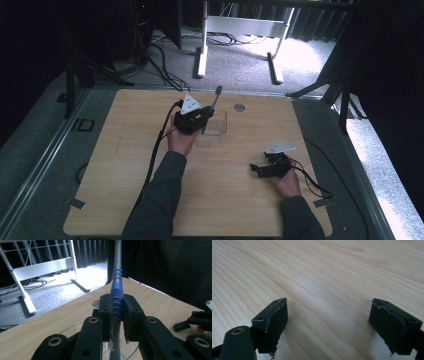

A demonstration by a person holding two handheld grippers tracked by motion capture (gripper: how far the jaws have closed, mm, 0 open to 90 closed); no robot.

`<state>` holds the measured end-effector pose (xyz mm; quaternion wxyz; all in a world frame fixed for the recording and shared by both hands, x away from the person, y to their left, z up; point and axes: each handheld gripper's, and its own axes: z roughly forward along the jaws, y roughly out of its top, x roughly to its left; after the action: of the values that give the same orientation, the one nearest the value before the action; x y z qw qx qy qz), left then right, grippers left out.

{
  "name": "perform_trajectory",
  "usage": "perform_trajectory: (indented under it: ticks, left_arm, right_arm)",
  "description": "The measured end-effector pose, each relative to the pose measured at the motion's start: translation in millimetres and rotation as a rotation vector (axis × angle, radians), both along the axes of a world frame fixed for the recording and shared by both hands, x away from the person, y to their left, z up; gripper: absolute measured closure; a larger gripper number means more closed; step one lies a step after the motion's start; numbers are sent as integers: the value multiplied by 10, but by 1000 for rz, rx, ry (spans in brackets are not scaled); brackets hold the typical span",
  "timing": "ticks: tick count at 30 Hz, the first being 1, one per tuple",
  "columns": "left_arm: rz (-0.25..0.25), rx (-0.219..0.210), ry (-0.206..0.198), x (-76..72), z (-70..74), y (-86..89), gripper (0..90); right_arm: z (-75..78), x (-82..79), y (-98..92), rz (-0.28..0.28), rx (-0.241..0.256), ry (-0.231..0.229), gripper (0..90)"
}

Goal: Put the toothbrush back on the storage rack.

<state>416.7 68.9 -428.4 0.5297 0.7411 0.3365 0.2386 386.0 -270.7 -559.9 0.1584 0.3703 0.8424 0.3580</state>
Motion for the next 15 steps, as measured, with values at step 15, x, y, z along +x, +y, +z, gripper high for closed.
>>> perform_trajectory:
  ticks: [15]
  left_arm:
    - [0,-7,-26,60,-24,-21,787]
  right_arm:
    - [0,10,3,-2,-1,0,151]
